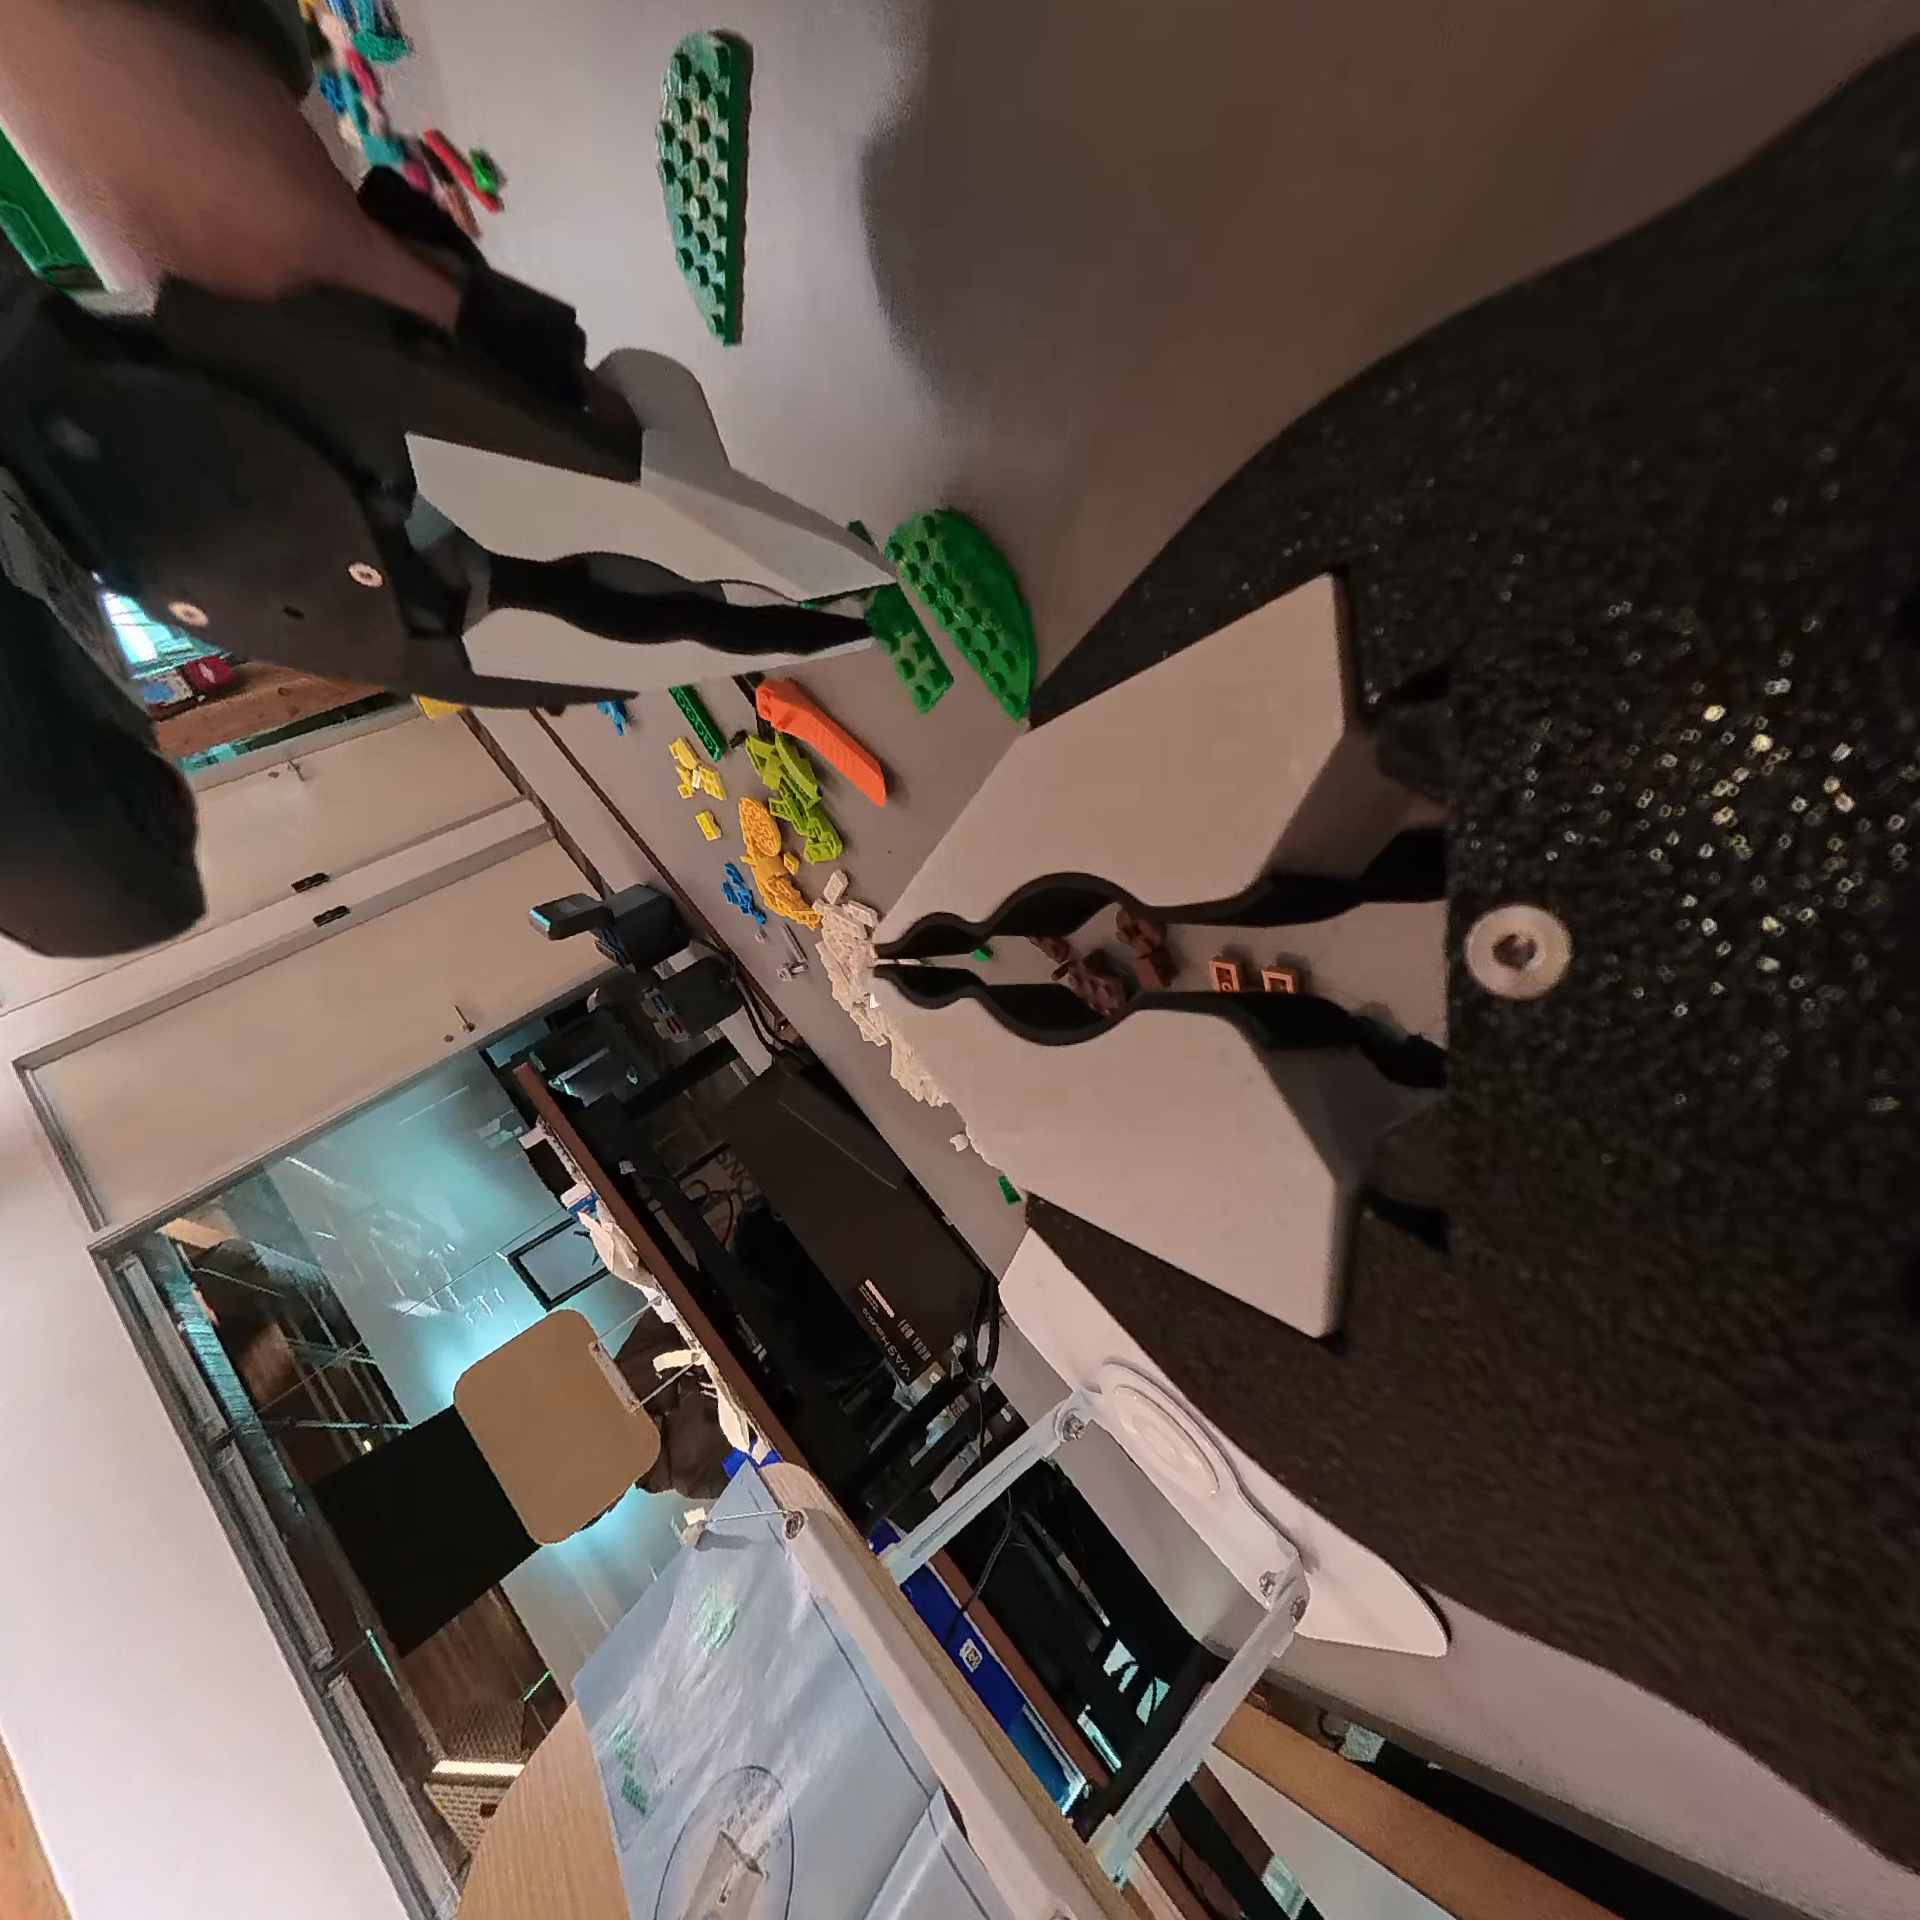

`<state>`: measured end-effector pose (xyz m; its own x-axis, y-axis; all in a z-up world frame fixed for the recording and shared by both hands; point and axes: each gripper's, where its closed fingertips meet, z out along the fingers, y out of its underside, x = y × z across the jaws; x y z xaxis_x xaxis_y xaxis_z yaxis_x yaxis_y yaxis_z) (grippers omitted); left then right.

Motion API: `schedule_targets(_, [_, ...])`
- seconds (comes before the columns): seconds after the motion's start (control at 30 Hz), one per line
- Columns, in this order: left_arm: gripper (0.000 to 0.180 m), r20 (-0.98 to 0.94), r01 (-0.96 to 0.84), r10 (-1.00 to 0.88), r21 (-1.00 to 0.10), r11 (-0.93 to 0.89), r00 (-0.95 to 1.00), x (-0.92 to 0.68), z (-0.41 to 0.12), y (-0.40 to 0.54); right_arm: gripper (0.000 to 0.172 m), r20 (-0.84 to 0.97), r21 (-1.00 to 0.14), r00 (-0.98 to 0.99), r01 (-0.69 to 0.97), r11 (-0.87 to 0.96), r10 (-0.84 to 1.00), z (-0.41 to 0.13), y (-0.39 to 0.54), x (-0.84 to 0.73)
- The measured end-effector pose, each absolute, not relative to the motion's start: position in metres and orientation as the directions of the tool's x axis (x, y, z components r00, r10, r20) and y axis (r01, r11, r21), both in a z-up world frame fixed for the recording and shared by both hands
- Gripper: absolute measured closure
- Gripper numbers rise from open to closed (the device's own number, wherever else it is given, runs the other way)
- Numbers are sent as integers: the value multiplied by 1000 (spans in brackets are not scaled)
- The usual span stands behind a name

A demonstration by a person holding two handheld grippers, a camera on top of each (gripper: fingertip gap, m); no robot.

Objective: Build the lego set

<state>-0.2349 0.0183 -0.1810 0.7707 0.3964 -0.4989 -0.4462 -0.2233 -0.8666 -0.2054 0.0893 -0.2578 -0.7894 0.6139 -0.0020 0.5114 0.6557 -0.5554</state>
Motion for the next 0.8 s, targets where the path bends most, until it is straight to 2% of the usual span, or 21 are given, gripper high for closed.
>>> schedule_targets(0.2, [180,-486,-435,405,-874,-217,775,-237,-180,16,156,28,-463,-827,486,741,561,-271,94,-209])
schedule_targets(0.67, [180,-477,-428,407,-879,-210,780,-239,-180,15,156,7,-429,-867,447,785,498,-273,91,-208])
schedule_targets(0.73, [180,-475,-426,407,-880,-209,780,-239,-179,15,144,-17,-449,-863,458,767,505,-271,89,-207])
schedule_targets(0.8, [180,-474,-426,408,-880,-208,780,-239,-179,15,125,-51,-482,-854,476,736,518,-269,83,-206])
